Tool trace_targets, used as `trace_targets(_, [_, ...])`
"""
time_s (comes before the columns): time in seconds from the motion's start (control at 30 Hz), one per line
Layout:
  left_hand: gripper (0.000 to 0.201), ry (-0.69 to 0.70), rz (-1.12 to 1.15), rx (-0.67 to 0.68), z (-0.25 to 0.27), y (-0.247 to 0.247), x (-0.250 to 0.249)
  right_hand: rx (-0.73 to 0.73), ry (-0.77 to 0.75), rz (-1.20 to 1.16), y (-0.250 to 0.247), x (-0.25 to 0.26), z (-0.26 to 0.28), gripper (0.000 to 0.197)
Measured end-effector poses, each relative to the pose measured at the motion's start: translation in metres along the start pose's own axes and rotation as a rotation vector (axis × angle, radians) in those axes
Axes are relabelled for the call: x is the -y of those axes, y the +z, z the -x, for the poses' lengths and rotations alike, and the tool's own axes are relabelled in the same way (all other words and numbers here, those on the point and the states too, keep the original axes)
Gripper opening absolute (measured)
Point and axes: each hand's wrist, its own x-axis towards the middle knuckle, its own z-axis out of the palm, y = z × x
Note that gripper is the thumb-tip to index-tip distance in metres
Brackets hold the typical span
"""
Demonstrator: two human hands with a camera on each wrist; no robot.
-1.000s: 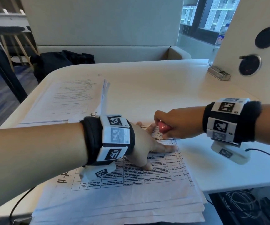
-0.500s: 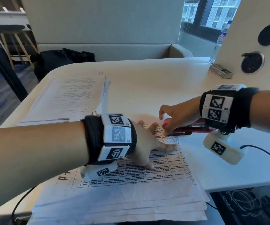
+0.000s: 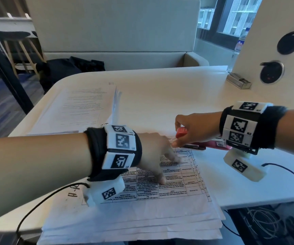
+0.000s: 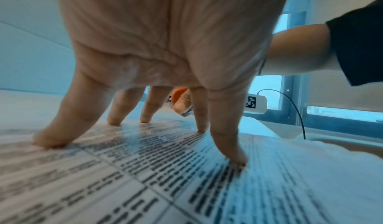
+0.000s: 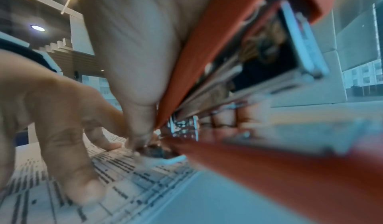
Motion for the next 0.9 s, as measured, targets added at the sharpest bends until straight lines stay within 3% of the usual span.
trace_targets(0.17, [0.041, 0.008, 0.129, -0.157, 0.013, -0.005, 0.015, -0.061, -0.024, 0.07, -0.002, -0.006, 0.007, 0.048])
trace_targets(0.33, [0.031, 0.007, 0.117, -0.275, 0.006, -0.011, 0.019, -0.026, -0.07, 0.011, 0.002, -0.009, 0.016, 0.045])
trace_targets(0.43, [0.026, 0.032, 0.103, -0.301, -0.002, -0.011, 0.012, -0.058, -0.107, 0.06, 0.005, -0.007, 0.017, 0.047])
trace_targets(0.57, [0.024, 0.047, 0.088, -0.31, -0.012, -0.01, -0.002, -0.068, -0.146, 0.168, 0.007, -0.002, 0.02, 0.063])
trace_targets(0.9, [0.01, 0.033, 0.021, -0.353, -0.02, -0.01, -0.013, -0.065, -0.185, 0.203, 0.009, 0.0, 0.019, 0.065])
